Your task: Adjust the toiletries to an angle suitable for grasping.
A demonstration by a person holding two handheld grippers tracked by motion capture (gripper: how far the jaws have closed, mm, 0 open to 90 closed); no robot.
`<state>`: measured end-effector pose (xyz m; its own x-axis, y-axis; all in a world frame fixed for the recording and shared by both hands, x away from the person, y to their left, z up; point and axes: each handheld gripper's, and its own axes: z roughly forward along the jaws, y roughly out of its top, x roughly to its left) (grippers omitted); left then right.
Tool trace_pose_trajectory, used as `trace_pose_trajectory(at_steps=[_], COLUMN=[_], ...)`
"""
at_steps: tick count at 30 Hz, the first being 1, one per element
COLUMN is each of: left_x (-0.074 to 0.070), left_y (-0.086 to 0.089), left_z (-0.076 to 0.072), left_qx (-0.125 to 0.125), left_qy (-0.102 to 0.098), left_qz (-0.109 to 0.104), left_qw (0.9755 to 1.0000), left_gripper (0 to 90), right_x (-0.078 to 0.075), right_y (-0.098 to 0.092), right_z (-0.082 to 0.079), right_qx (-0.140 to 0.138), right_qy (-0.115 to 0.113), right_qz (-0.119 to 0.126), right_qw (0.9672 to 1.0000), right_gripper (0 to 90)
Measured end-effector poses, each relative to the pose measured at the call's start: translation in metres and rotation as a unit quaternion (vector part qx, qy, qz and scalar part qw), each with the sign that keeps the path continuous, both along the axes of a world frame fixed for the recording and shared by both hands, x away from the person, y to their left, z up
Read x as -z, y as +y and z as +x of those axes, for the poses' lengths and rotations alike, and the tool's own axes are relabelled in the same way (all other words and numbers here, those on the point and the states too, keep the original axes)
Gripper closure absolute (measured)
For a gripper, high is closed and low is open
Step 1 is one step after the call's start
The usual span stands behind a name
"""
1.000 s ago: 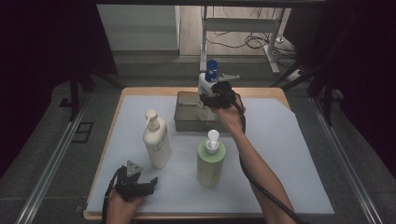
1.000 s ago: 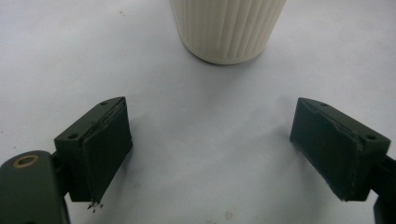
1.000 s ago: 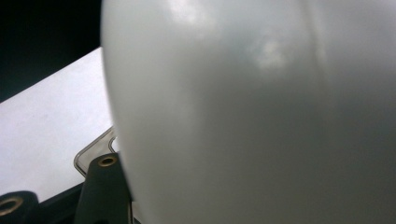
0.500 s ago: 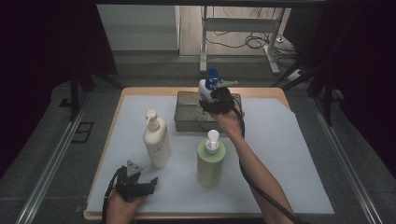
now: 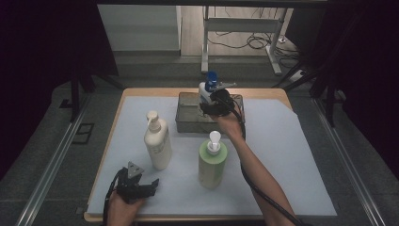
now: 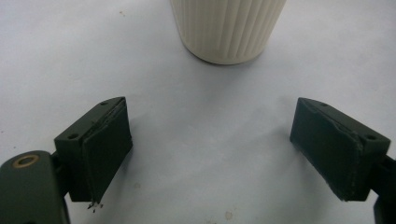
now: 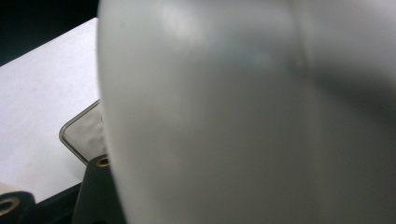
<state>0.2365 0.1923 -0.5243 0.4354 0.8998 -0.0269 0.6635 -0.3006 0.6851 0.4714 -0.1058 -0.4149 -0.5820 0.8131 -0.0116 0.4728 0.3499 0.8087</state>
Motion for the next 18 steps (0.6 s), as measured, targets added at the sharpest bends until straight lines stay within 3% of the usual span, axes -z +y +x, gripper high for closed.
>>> trace_pose_trajectory(at_steps=[18], left_x=[-0.0001], left_y=[0.0], left_z=[0.0], left_qx=[0.0], left_qy=[0.0], left_qz=[0.0], left_qw=[1.0], left_gripper=[12.3], right_x=[0.0046], right_y=[-0.0081], right_z=[-0.0047], right_qx=[-0.006], right_qy=[0.004], right_qz=[0.003], right_qw=[1.0], right_gripper=[38.1])
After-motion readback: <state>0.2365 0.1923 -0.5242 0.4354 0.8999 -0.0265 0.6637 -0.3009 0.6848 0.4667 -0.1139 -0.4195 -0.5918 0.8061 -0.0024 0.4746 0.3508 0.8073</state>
